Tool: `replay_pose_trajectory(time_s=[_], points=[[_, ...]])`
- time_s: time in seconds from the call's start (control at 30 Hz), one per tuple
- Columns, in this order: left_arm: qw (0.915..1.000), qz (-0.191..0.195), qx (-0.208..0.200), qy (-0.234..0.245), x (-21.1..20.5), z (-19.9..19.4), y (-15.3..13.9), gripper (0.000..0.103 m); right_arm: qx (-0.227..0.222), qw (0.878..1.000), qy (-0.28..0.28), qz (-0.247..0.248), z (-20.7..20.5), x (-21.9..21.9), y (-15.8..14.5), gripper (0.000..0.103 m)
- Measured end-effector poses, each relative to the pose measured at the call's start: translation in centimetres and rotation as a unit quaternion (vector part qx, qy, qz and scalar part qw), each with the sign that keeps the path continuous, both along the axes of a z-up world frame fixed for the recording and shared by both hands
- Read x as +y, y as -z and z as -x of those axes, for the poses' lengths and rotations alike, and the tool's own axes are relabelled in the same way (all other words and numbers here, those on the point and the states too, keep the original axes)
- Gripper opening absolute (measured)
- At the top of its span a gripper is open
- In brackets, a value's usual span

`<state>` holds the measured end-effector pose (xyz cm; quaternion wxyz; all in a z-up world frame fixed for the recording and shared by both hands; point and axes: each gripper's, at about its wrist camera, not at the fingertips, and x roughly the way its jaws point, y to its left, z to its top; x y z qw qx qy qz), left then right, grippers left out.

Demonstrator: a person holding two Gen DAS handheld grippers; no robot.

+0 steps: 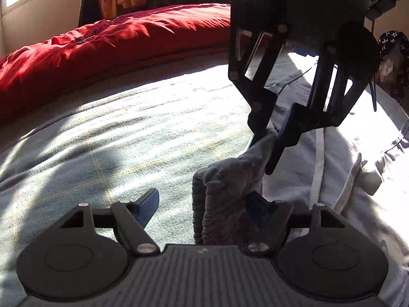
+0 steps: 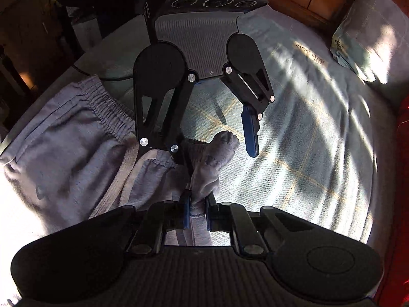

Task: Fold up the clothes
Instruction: 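Lift the gripped waistband with both grippers, bringing them face to face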

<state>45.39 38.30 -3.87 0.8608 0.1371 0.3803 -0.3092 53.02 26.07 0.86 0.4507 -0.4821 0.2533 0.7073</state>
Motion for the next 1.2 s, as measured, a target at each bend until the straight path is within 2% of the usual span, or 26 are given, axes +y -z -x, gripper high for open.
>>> replay_pose_trajectory(time_s=[0.13, 0.2, 0.23, 0.3, 0.33, 0.47, 0.53, 0.63, 0.77, 0.8, 0.83, 0.97, 1.0, 1.03, 1.1, 1.2], points=[[0.9943, -0.049, -0.041, 0.085, -2.8, 0.8, -0.6, 0.073, -0.004, 1.0, -0.016, -0.002, 1.1, -1.1, -0.5, 0.013], [0.9909, -0.064, -0.036, 0.113, -3.6, 0.9, -0.6, 0.072, -0.006, 1.0, -0.026, 0.0, 1.6, -1.4, -0.7, 0.013], [0.9888, -0.072, -0.033, 0.126, -4.0, 1.0, -0.5, 0.068, -0.011, 0.999, -0.031, -0.002, 1.9, -1.7, -0.8, 0.013], [0.9844, -0.091, -0.023, 0.149, -4.7, 1.1, -0.3, 0.041, -0.016, 0.999, -0.038, -0.001, 2.3, -2.0, -1.0, 0.013], [0.9824, -0.101, -0.019, 0.156, -5.0, 1.2, -0.2, 0.024, -0.019, 0.999, -0.041, -0.001, 2.5, -2.1, -1.0, 0.013], [0.9818, -0.121, -0.041, 0.141, -5.4, 2.1, -0.3, 0.018, -0.032, 0.999, -0.034, -0.009, 2.6, -2.8, -1.0, 0.017], [0.9825, -0.123, -0.047, 0.132, -5.4, 2.7, -0.4, 0.015, -0.041, 0.999, -0.017, -0.018, 2.0, -3.4, -1.0, 0.028], [0.9838, -0.119, -0.053, 0.124, -5.3, 3.2, -0.8, 0.014, -0.051, 0.999, 0.006, -0.001, 0.5, -4.2, 0.5, 0.032], [0.9849, -0.114, -0.056, 0.117, -5.2, 3.3, -1.2, 0.014, -0.057, 0.998, 0.019, 0.028, -0.9, -4.9, 2.8, 0.031], [0.985, -0.115, -0.056, 0.116, -5.3, 3.2, -1.3, 0.014, -0.055, 0.998, 0.021, 0.036, -1.1, -5.0, 3.3, 0.028], [0.9851, -0.116, -0.056, 0.114, -5.3, 3.1, -1.3, 0.014, -0.049, 0.997, 0.027, 0.043, -1.3, -5.0, 3.5, 0.01], [0.9855, -0.132, -0.05, 0.094, -5.4, 2.6, -1.6, 0.03, -0.028, 0.997, 0.048, 0.058, -1.0, -4.7, 3.1, 0.008], [0.985, -0.139, -0.049, 0.09, -5.5, 2.7, -1.8, 0.037, -0.029, 0.997, 0.045, 0.059, -0.9, -4.7, 3.1, 0.008], [0.9829, -0.149, -0.064, 0.087, -5.8, 2.9, -2.1, 0.051, -0.029, 0.997, 0.044, 0.06, -0.8, -4.7, 3.0, 0.008], [0.9782, -0.167, -0.091, 0.084, -6.3, 3.4, -2.8, 0.055, -0.034, 0.997, 0.045, 0.058, -0.7, -4.6, 2.9, 0.008], [0.9756, -0.162, -0.108, 0.102, -6.9, 3.7, -4.1, 0.063, -0.038, 0.997, 0.044, 0.052, -0.5, -4.5, 2.6, 0.008]])
